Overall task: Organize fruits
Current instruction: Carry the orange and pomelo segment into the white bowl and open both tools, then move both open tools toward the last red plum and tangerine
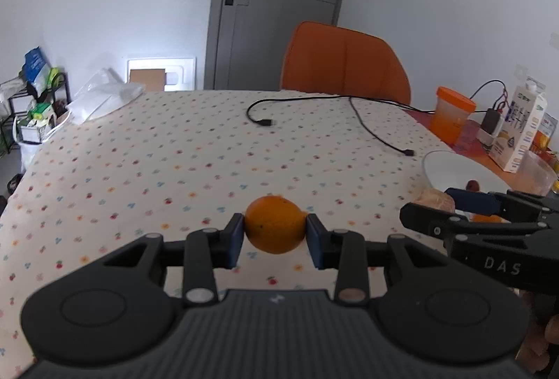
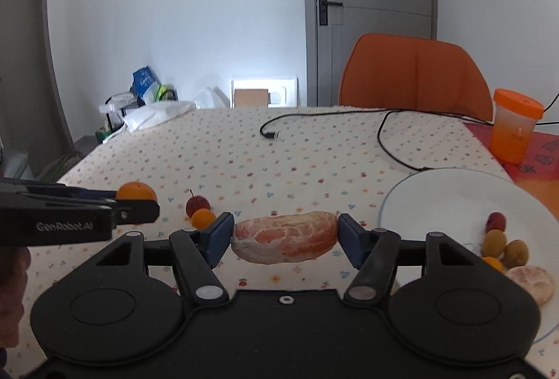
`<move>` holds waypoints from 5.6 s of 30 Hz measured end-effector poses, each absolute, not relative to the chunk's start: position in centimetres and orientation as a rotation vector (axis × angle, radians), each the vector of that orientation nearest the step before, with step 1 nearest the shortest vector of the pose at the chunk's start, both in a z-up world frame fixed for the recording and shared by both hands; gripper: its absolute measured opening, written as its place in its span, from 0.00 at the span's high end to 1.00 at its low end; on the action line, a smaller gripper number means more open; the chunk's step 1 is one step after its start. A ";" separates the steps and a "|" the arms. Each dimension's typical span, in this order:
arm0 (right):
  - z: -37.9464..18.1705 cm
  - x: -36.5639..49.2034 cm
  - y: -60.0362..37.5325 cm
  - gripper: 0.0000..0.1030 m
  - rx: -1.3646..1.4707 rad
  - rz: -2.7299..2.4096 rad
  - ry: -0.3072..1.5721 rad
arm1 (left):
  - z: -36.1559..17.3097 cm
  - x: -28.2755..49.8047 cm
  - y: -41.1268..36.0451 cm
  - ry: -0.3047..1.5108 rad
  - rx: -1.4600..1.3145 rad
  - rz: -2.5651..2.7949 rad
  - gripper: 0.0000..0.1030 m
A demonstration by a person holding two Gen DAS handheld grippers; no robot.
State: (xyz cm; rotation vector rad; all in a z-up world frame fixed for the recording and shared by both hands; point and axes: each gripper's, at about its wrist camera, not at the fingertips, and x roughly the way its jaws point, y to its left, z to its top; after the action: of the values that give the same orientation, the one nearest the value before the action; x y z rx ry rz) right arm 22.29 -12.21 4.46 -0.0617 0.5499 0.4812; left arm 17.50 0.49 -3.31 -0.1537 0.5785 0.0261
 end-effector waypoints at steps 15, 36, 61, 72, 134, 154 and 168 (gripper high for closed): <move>6.0 21.2 -16.5 0.39 -0.018 0.420 0.503 | -1.6 18.2 -4.1 0.537 -0.116 -0.065 0.65; 5.1 21.2 -23.8 0.40 0.047 0.293 0.498 | -0.7 20.5 -10.3 0.525 -0.049 -0.165 0.64; 4.1 25.3 -26.2 0.40 0.076 0.278 0.496 | -2.7 25.9 -15.6 0.583 -0.018 -0.254 0.62; 3.9 26.5 -24.8 0.40 0.063 0.300 0.501 | -1.8 25.6 -13.1 0.560 -0.026 -0.187 0.39; 4.3 18.9 -15.6 0.00 0.100 0.496 0.598 | -2.3 15.0 0.7 0.582 -0.104 -0.017 0.08; 3.5 20.8 -11.3 0.09 0.077 0.577 0.653 | -2.8 15.2 3.9 0.602 -0.072 0.004 0.08; 2.6 24.3 -7.9 0.37 0.019 0.670 0.713 | -3.6 17.8 6.7 0.642 -0.075 -0.058 0.24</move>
State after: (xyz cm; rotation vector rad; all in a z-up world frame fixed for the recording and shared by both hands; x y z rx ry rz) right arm 24.29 -7.86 2.62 0.0193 0.7131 0.6699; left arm 17.81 6.69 -3.56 -0.0750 0.6417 -0.0584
